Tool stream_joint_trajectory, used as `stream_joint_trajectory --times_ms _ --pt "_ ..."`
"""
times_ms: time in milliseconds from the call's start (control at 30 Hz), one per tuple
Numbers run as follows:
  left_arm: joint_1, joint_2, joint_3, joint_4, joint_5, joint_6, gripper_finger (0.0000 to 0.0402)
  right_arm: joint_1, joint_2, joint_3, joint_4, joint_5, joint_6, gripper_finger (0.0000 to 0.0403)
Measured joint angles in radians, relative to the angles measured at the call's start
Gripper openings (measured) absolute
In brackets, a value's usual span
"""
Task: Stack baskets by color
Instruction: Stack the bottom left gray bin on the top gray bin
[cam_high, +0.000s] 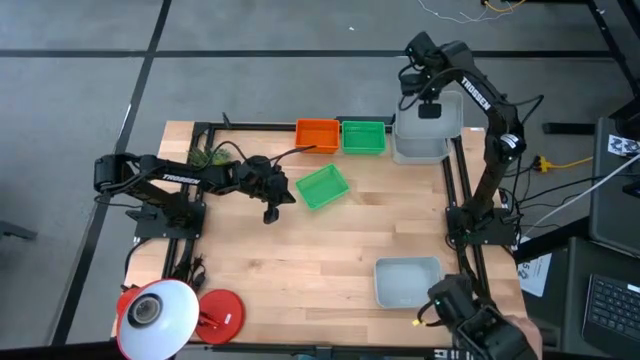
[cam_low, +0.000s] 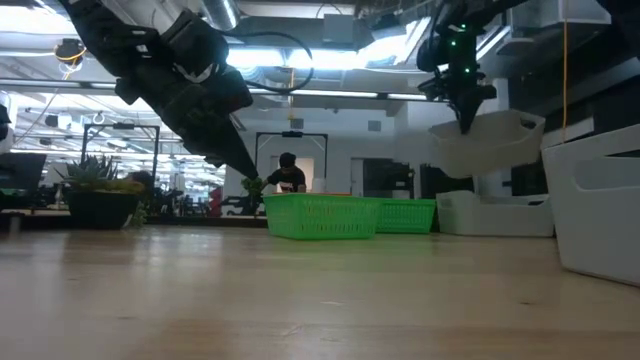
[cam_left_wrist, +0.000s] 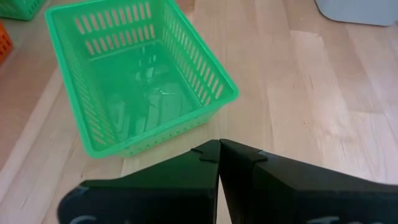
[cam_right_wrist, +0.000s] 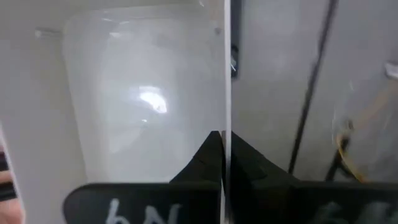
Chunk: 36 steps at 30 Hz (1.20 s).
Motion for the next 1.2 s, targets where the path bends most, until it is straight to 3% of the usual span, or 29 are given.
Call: stream_joint_trajectory --times_ms 433,767,1200 --pt "0.000 0.000 0.000 0.000 -0.003 0.000 0.0000 -0.118 0.053 0.000 -0.075 -0.166 0.028 0.0000" --pt "0.000 0.000 0.000 0.000 -0.005 0.000 0.0000 -0.117 0.125 -0.007 -0.073 -0.165 -0.003 0.0000" --pt "0.000 0.000 0.000 -0.001 -0.010 0.001 0.0000 -0.117 0.127 -0.164 0.018 -0.160 -0.074 0.0000"
